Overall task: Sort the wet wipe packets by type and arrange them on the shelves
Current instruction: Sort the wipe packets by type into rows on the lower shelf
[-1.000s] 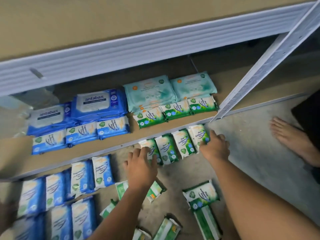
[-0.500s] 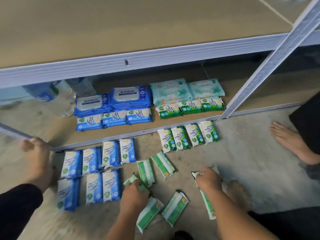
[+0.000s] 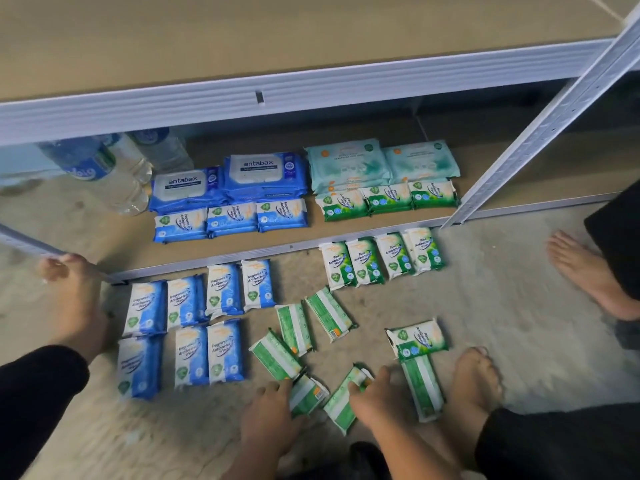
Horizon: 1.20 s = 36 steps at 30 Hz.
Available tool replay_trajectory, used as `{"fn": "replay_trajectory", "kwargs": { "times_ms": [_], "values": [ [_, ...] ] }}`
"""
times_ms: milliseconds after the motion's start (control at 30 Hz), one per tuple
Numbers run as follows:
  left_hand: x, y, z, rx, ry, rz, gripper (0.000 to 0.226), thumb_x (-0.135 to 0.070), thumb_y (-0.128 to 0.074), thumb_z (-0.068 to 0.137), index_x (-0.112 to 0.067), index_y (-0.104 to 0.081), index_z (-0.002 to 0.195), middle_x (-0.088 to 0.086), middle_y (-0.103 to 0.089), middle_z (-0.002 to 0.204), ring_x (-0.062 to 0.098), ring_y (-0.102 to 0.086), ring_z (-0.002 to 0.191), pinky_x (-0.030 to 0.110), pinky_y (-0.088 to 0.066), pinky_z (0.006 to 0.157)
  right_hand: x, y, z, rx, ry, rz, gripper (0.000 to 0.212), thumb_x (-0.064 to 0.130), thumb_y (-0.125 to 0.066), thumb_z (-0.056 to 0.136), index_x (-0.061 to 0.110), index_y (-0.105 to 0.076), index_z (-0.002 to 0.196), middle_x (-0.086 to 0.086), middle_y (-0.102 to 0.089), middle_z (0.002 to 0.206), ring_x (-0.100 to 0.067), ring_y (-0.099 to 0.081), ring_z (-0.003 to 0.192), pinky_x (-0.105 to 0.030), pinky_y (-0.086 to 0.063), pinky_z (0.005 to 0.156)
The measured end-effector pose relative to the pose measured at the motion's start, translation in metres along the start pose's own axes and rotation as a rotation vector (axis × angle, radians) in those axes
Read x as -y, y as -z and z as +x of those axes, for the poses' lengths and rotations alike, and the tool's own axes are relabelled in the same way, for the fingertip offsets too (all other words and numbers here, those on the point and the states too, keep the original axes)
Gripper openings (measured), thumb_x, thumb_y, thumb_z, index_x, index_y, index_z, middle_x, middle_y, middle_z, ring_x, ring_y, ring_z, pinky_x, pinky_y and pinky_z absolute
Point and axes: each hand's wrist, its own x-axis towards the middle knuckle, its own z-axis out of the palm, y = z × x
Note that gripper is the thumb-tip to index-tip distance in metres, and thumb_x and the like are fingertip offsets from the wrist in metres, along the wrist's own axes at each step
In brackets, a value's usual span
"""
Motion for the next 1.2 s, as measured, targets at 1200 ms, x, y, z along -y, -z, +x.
{"fn": "replay_trajectory", "kwargs": {
  "times_ms": [1200],
  "values": [
    [-0.033,0.048,-0.010,-0.226,-0.117,-0.332,0.055,-0.054,-0.064,0.078,-0.023,-0.053,0.121,-0.007,-0.056,0.113,0.014,-0.056,0.105,0.025,-0.045,0.087,-0.001,0.023,0.016,-0.163,0.283,0.191,0.024,0.029,-0.067,0.081,0.025,-0.049,0.096,0.004,-0.063,0.091,-0.013,-0.060,0.075,-0.027,-0.044,0.059]
  ]
}}
